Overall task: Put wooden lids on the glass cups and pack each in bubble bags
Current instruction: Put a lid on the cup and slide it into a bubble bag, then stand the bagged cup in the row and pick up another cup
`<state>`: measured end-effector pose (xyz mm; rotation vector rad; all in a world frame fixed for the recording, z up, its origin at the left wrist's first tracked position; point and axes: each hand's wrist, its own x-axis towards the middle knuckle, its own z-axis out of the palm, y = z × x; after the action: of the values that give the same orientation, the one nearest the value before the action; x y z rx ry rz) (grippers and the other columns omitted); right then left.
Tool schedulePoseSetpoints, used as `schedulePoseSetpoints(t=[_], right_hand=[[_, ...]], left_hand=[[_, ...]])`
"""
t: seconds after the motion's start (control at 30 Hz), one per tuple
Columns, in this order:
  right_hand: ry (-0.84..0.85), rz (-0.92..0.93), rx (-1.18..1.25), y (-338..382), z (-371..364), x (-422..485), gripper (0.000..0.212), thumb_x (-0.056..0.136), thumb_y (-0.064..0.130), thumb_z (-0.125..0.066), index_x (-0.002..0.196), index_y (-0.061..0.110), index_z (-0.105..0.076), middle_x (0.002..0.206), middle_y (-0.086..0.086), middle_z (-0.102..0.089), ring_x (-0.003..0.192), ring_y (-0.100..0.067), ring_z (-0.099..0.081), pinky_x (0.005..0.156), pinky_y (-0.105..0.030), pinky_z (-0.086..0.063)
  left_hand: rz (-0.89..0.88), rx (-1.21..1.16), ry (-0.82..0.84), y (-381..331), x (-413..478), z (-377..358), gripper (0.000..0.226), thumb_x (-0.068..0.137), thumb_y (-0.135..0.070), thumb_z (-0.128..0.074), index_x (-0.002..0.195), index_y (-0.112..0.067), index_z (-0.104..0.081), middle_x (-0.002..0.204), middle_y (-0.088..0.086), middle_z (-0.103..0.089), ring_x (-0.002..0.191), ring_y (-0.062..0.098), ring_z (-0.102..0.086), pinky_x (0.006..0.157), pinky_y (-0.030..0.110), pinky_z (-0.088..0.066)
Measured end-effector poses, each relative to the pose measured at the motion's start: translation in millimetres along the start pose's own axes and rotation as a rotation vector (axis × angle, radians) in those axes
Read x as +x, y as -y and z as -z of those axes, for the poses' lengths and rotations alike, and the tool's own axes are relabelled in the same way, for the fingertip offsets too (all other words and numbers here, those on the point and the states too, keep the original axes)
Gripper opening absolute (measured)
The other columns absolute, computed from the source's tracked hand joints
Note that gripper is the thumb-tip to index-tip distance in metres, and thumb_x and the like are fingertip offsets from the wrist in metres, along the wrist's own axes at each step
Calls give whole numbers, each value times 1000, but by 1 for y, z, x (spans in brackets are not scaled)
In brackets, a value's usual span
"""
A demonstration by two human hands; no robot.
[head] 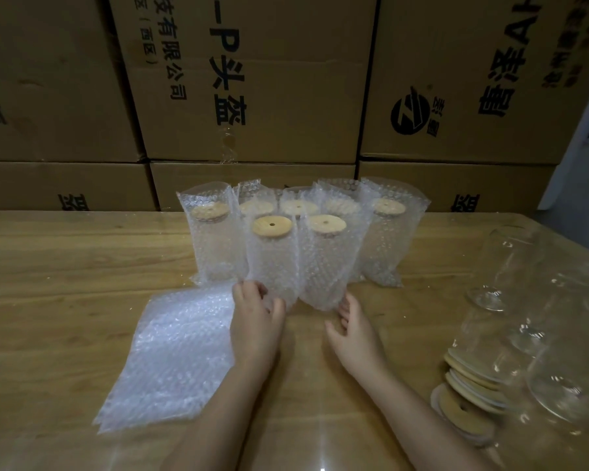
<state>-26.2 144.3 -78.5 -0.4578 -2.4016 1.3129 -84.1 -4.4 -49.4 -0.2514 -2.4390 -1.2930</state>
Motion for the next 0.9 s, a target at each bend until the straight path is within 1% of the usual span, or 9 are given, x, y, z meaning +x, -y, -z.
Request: schedulePoseSetpoints(t=[0.17,0.3,0.43,0.53,0.6,0.67,0.77,0.83,0.9], right_hand=[[69,160,-295,-1,7,-17,44,92,28,-55,134,17,-48,148,5,-35,126,-13,-46,96,-22,-37],[184,340,-506,0,9,-31,38,95,28,-45,131,20,-54,144,7,-41,127,-15,-44,104,-24,-30],[184,383,-617,8,8,-38,37,98,27,-38,133,18,-50,143,2,-41,129,-17,-40,108,-27,-23],[389,300,-552,27,25,-42,38,97,29,-43,133,17,-50,143,0,-42,127,-20,-44,108,-30,-31],[493,271,-417,51,50,-46,36,95,31,-51,129,22,-55,133,1,-52,119,-16,-52,101,-32,-41],[350,345,-357,75,88,-52,29,94,30,-55,122,24,-61,121,5,-61,107,-11,-58,94,-34,-47],[-198,397,-479,95,154,-69,22,93,34,-49,108,27,-63,102,9,-65,78,-11,-60,66,-37,-53],[-529,231,-672,94,193,-79,30,92,36,-42,111,22,-60,105,2,-61,65,-14,-55,49,-30,-43],[-613,-120,-811,81,223,-83,37,94,37,-44,122,14,-54,118,-11,-53,78,-29,-60,57,-28,-34]], left_hand=[[-30,154,363,-11,-10,-4,9,86,-24,-56,78,-22,-52,92,-2,-51,87,19,-56,68,29,-40],[-150,80,340,-3,-34,-1,9,84,-16,-60,91,-15,-65,87,1,-59,82,17,-54,75,29,-42],[-275,68,350,6,-44,3,8,83,-10,-64,89,-13,-69,92,1,-68,85,15,-59,78,28,-44],[-360,144,385,8,-47,3,9,83,-13,-65,91,-13,-70,105,-2,-66,95,15,-60,82,26,-43],[-416,194,380,8,-49,4,9,83,-15,-65,91,-13,-69,103,-2,-65,91,17,-59,79,28,-44],[-445,213,372,8,-51,5,6,84,-17,-63,89,-14,-67,101,-3,-64,88,16,-58,76,26,-42],[-425,204,373,7,-52,5,7,88,-19,-60,91,-16,-65,111,-6,-60,95,12,-57,78,20,-38],[-426,209,374,7,-51,5,9,89,-20,-59,94,-16,-65,115,-7,-58,98,11,-56,80,18,-36],[-428,211,380,6,-51,6,9,90,-20,-58,95,-16,-65,116,-5,-58,98,11,-56,80,18,-37]])
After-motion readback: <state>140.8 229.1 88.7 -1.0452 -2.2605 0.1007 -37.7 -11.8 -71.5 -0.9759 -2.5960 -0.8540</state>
